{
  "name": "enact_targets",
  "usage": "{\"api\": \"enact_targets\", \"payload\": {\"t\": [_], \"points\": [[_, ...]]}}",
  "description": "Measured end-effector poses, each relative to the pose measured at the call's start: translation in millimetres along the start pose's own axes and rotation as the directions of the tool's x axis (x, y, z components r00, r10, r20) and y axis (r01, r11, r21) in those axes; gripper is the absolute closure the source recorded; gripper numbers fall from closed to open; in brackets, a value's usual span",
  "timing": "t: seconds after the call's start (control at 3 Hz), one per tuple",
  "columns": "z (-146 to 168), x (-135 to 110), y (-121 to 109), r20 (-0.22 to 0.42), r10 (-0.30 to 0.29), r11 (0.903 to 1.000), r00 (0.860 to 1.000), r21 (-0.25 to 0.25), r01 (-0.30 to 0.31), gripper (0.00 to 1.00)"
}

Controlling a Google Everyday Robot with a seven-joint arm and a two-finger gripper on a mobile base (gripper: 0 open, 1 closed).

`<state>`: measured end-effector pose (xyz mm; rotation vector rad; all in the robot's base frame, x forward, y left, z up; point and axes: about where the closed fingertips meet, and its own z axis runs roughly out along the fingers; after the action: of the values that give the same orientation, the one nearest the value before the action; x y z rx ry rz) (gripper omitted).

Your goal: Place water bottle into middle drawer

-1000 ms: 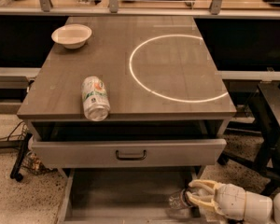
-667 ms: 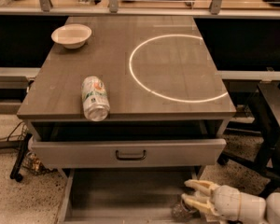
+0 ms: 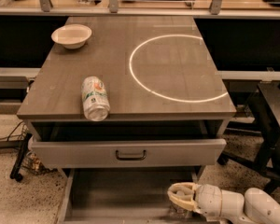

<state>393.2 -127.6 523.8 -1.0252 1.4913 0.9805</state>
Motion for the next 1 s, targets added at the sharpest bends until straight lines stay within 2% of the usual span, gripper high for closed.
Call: {"api": "enact_targets", "payload": {"t": [0.33,0.67,1.0], "points": [[3.0,-5.1,2.3,0.011,0.000,1.0000,1.000,-0.007,0.000,0.35],[12.0,-11.0,7.7,0.039,0.000,0.9997,0.999,-0.025,0.000,0.13],[19.9,-17.3,12.0,0.057,-0.005,0.9992,0.998,-0.039,0.007,0.00]]}}
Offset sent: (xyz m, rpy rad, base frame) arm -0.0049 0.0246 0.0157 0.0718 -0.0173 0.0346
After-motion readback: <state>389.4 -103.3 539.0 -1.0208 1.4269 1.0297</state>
